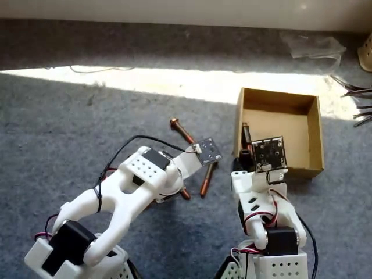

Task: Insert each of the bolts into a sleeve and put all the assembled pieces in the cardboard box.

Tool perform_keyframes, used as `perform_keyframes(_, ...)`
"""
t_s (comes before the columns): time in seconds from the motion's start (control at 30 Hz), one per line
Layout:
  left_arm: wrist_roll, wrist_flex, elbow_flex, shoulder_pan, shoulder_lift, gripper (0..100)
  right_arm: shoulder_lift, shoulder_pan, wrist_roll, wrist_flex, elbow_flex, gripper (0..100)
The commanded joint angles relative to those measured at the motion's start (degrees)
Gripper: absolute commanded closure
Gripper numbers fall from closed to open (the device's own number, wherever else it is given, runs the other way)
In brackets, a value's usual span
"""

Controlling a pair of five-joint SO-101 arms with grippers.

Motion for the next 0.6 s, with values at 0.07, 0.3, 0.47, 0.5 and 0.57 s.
perform_keyframes(0.07, 6.1, 3.2, -7.7, -0.3, 9.4, 93, -0.6, 0.6, -0.1, -1.8, -0.4, 97.6)
perform_keyframes(0.3, 8.1, 3.4, -8.0, -0.3, 9.8, 92, -0.6, 0.6, -0.1, -1.8, -0.4, 97.6)
perform_keyframes(0.47, 8.1, 3.4, -8.0, -0.4, 9.7, 92, -0.6, 0.6, -0.1, -1.7, -0.4, 97.6)
perform_keyframes(0.5, 8.1, 3.4, -8.0, -0.4, 9.7, 92, -0.6, 0.6, -0.1, -1.7, -0.4, 97.6)
perform_keyframes(0.57, 8.1, 3.4, -8.1, -0.4, 9.3, 92, -0.6, 0.6, -0.1, -1.7, -0.4, 97.6)
